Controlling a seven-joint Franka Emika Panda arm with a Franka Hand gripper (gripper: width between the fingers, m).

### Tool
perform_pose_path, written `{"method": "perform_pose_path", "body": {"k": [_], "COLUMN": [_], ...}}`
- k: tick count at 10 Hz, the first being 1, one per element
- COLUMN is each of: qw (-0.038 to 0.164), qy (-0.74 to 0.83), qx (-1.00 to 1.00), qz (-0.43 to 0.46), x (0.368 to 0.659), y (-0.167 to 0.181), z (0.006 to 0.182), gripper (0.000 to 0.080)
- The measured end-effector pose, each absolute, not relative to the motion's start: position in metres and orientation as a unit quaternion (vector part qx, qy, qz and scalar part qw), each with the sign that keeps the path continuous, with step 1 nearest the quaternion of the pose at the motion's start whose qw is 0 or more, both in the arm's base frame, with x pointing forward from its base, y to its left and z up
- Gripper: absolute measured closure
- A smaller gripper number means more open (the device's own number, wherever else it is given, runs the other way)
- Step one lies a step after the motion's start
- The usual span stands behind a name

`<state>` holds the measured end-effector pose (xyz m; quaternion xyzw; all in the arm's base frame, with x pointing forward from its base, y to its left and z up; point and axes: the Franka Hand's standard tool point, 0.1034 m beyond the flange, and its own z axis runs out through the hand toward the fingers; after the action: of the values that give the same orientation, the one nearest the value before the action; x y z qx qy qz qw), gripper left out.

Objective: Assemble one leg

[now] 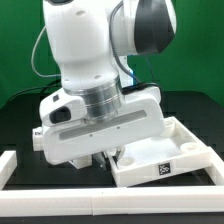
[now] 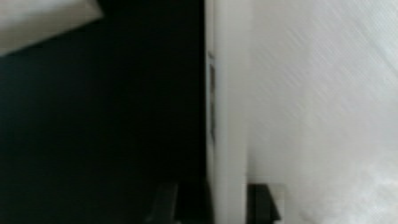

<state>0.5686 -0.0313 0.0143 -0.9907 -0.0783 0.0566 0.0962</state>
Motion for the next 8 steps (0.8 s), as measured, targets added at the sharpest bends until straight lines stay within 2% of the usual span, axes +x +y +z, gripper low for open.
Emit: {"method": "perform_pose_path", "body": {"k": [1,5,6,8], "qw": [0.085,0.086,0.081,0.065], "qy": [-0.081,-0.080,-0.039,0.027], "qx": [-0.992,-0.992,-0.995,-0.997], "qz": [0.036,0.040,0.044,0.033], "x": [0.567,0.563,0.570,0.602], "y": [-0.029,-0.029,-0.027,-0.024], "z": [0.015,0.010,0.011,0.010], "gripper": [0.0744,0.0744,0.0744,0.0744]}}
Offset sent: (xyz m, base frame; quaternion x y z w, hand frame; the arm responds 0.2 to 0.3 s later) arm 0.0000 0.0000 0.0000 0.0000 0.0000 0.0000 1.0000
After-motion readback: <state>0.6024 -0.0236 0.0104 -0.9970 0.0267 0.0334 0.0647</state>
